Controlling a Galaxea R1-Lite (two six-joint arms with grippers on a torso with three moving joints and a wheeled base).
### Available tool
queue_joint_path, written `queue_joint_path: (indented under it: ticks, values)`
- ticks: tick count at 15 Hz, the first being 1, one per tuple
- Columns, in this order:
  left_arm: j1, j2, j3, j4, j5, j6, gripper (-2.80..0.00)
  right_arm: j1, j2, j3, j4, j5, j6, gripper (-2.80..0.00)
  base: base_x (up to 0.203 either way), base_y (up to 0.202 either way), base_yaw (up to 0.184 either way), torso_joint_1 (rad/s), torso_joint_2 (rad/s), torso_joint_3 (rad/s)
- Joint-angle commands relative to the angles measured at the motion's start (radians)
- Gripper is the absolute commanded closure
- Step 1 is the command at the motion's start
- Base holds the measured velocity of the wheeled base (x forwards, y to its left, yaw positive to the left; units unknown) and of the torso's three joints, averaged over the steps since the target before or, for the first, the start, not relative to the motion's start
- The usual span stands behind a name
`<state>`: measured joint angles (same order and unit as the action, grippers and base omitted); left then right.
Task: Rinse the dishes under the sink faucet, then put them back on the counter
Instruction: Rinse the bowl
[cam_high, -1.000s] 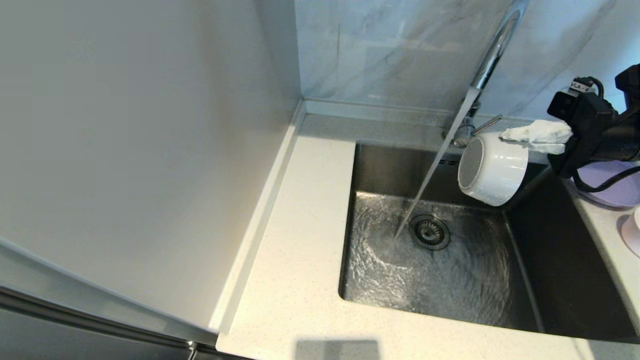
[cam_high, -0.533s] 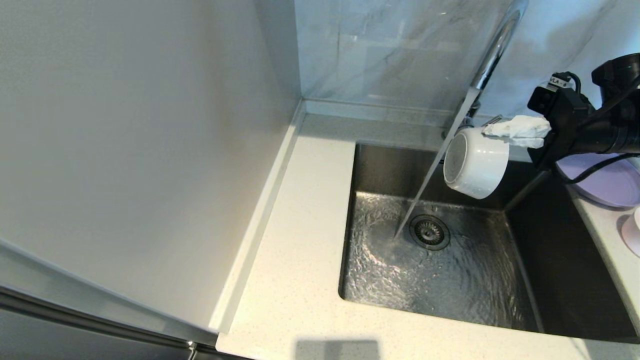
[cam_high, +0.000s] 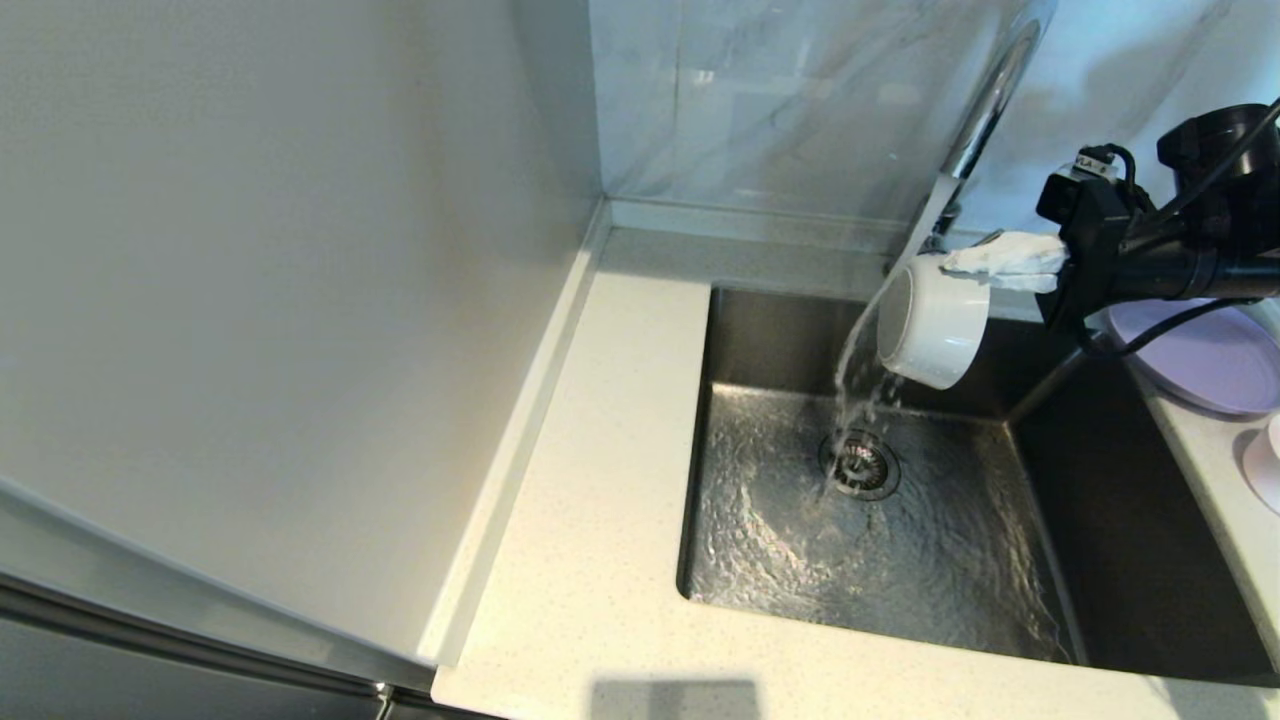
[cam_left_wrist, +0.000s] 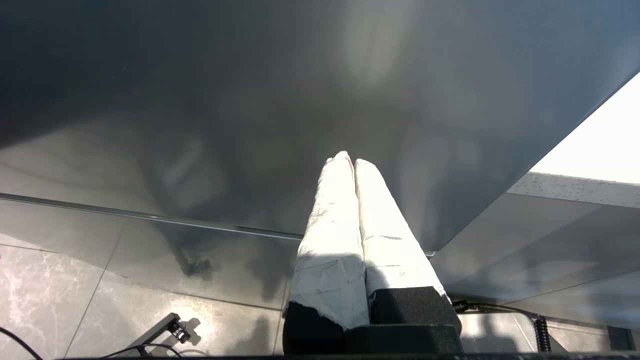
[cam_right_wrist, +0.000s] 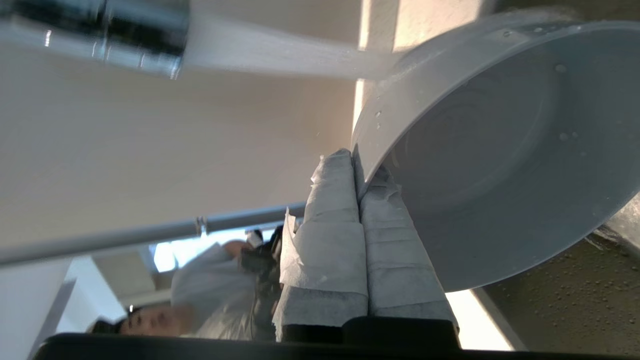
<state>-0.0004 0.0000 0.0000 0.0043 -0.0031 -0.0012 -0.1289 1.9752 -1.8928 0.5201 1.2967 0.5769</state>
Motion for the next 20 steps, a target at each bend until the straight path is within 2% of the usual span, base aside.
queue_joint_path:
  ticks: [1,5,7,11,12,15,20]
  values:
    - [0.0,0.0,0.0,0.0,0.0,0.0,0.0,-0.007,0.022,-0.034,0.002,-0.029,0.039,0.0,0.0,0.0,0.0,0.0,0.0,0.0]
    - [0.0,0.0,0.0,0.0,0.0,0.0,0.0,-0.015,0.023,-0.037,-0.059,-0.036,0.109,0.0,0.0,0.0,0.0,0.0,0.0,0.0]
    - [0.0,0.0,0.0,0.0,0.0,0.0,0.0,-0.013,0.024,-0.036,-0.151,-0.039,0.2,0.0,0.0,0.0,0.0,0.0,0.0,0.0]
    - [0.0,0.0,0.0,0.0,0.0,0.0,0.0,-0.009,0.037,-0.032,-0.404,-0.082,0.439,0.0,0.0,0.0,0.0,0.0,0.0,0.0]
    - [0.0,0.0,0.0,0.0,0.0,0.0,0.0,-0.01,0.039,-0.027,-0.446,-0.084,0.471,0.0,0.0,0.0,0.0,0.0,0.0,0.0]
    - [0.0,0.0,0.0,0.0,0.0,0.0,0.0,-0.02,0.034,0.001,-0.459,-0.093,0.475,0.0,0.0,0.0,0.0,0.0,0.0,0.0]
    - [0.0,0.0,0.0,0.0,0.0,0.0,0.0,-0.124,-0.006,0.06,-0.461,-0.089,0.452,0.0,0.0,0.0,0.0,0.0,0.0,0.0]
